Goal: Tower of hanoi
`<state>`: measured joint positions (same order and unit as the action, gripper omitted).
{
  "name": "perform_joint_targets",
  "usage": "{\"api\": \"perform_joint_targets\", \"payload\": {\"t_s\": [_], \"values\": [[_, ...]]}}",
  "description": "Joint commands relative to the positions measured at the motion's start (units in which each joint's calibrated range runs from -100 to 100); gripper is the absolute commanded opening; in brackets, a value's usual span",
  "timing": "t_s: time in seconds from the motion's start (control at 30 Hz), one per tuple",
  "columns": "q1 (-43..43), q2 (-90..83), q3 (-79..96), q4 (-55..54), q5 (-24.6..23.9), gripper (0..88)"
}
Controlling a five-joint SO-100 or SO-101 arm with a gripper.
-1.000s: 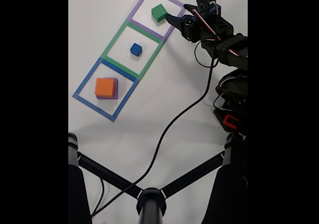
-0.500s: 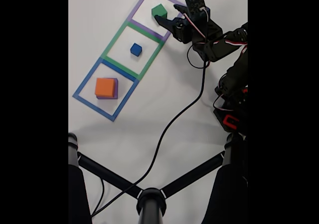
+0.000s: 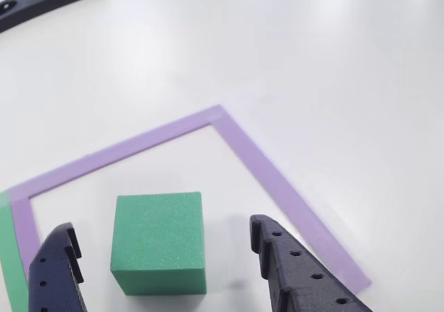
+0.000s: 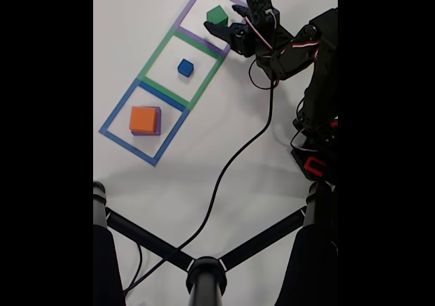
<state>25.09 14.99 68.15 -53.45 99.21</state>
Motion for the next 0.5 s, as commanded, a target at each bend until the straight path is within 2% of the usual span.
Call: {"api": "perform_joint_targets", "payload": {"t_s": [0.0,0.47], "values": [[-0.5,1.8,-2.3,-3.1,0.8,27.8],[-2.0,9.2,-5.9,-8.2,0.8,21.7]]}}
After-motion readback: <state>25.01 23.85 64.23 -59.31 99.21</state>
